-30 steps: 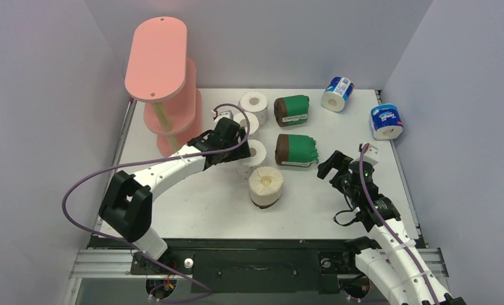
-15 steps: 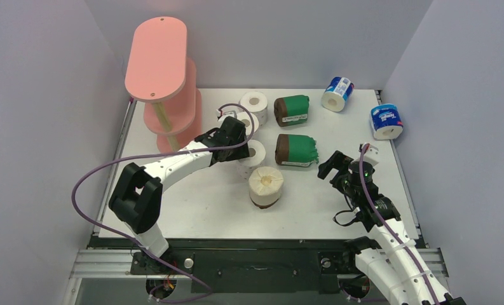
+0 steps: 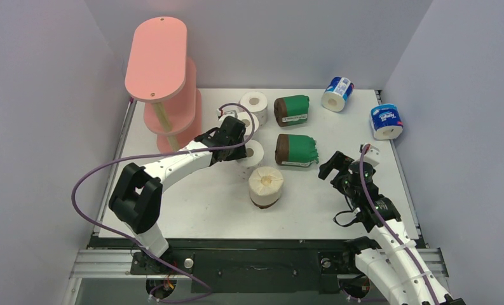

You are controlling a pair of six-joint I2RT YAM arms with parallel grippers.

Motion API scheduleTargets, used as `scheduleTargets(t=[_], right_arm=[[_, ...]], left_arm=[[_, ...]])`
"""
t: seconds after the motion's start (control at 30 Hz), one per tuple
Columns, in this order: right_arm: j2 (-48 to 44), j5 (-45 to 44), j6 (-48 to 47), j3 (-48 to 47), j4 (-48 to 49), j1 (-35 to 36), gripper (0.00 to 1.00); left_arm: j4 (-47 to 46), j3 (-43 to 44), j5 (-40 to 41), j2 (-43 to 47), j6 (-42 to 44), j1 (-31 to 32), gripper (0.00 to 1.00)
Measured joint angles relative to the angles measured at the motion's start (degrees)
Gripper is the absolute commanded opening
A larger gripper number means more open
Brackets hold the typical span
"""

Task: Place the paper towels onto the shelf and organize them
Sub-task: Pick up the paper towel from the center of the board, then place the paper towel on the shelf.

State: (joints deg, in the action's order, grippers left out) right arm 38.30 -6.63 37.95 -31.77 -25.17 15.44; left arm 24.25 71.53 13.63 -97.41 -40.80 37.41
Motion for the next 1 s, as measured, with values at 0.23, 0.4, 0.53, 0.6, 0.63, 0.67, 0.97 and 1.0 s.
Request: scheduleTargets(t=[0.23, 0.4, 0.53, 0.6, 0.63, 0.67, 0.97, 1.0], right_arm=[[-0.2, -0.6, -0.2, 0.0, -1.2, 0.0, 0.93], [-0.2, -0.7, -0.4, -0.2, -2.1, 0.0, 0.93], [-0.3, -0.7, -0.6, -1.0, -2.4, 0.0, 0.93], [-0.3, -0.7, -0.7, -1.4, -2.5, 0.0, 0.93], [-0.3, -0.8, -0.8, -1.6, -2.5, 0.0, 0.93], [-0.3, -0.9, -0.9, -1.8, -2.6, 0.0, 0.93], [-1.1, -1.4, -1.1, -3.1, -3.3, 0.0, 0.93], [-1.1, -1.4, -1.1, -3.2, -3.3, 0.0, 0.93]], left_arm=[[1.6, 0.0, -0.1, 0.8, 0.2, 0.3, 0.2], [4.8, 0.9, 0.5, 2.9, 0.6, 1.6, 0.17], [7.0, 3.1, 1.8, 5.2, 1.0, 3.3, 0.14], [8.9, 4.8, 2.5, 6.6, 1.2, 4.2, 0.12], [10.0, 6.0, 3.0, 7.1, 1.4, 4.6, 0.12], [11.1, 7.4, 3.6, 7.9, 1.7, 4.9, 0.11], [19.9, 17.0, 8.9, 16.0, 3.9, 5.9, 0.1], [20.9, 18.2, 9.7, 16.9, 4.2, 5.9, 0.1]])
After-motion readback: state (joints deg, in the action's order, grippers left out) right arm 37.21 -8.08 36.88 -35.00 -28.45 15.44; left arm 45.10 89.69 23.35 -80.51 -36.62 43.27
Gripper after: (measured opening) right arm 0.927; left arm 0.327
